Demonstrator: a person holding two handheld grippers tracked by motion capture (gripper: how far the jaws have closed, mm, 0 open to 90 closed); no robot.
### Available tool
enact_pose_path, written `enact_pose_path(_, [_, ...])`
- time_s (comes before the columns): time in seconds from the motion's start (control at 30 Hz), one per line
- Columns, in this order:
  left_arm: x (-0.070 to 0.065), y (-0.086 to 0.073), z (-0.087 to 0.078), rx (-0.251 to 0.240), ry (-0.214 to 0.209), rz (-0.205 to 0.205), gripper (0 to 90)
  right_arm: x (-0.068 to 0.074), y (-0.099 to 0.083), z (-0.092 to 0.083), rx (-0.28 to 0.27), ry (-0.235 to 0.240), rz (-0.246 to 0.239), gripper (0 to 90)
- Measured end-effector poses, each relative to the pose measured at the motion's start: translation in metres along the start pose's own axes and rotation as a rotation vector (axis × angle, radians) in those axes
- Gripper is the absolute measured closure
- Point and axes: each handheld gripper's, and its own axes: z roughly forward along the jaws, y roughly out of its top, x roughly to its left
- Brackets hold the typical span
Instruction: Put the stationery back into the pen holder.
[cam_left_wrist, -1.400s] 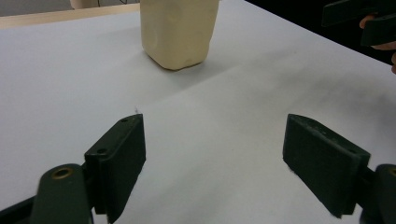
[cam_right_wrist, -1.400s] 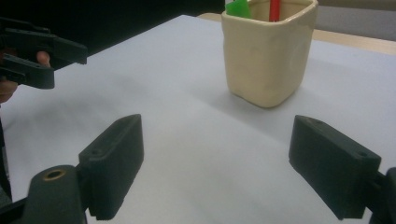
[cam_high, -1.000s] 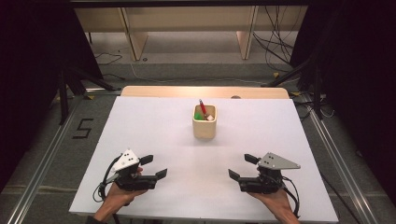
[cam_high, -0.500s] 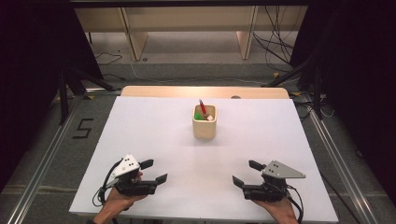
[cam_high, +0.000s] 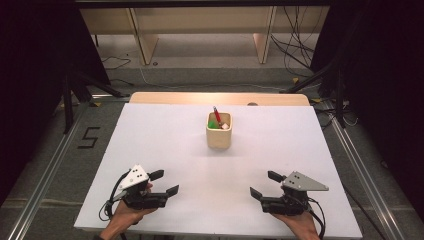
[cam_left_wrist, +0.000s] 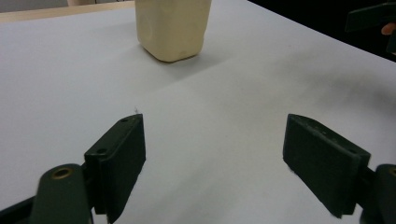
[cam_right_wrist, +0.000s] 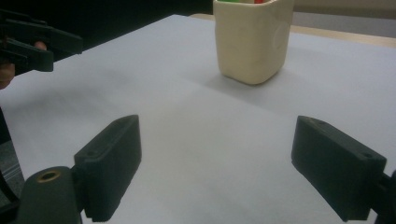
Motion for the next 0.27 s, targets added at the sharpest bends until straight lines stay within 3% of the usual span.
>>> enact_pose_path(0.27, [0.0011,-0.0008,0.0013,0.006,0.006,0.001,20.7,-0.0013,-0.0007,0.0006,0.002,-0.002,0.01,16.8])
